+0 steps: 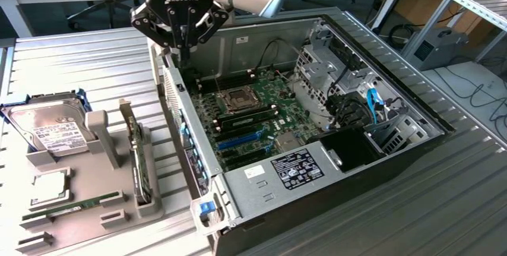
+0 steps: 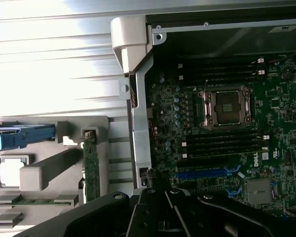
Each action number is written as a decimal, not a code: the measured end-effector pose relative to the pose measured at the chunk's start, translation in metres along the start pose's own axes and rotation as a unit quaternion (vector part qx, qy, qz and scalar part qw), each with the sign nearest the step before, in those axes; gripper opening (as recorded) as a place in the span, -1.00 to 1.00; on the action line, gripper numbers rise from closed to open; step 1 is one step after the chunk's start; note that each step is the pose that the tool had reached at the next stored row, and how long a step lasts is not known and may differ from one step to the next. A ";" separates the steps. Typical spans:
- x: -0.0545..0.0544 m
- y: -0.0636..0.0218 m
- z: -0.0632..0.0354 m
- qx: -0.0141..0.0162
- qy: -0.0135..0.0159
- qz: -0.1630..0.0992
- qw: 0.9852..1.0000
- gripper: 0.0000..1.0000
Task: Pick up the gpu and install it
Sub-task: 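Reach for the gpu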
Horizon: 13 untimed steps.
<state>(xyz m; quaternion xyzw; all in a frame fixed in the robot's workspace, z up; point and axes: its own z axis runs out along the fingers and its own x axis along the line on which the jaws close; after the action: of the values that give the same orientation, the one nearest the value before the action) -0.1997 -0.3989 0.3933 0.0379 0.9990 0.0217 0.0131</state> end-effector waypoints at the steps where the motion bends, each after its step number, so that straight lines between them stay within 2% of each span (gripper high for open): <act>1: 0.000 0.0000 0.0000 0.000 0.000 0.000 1.000 -0.79; 13: 0.005 -0.0004 -0.0002 0.000 0.000 0.000 1.000 -0.79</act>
<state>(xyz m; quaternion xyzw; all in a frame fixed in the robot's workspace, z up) -0.2052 -0.3989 0.3933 0.0379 0.9990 0.0217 0.0130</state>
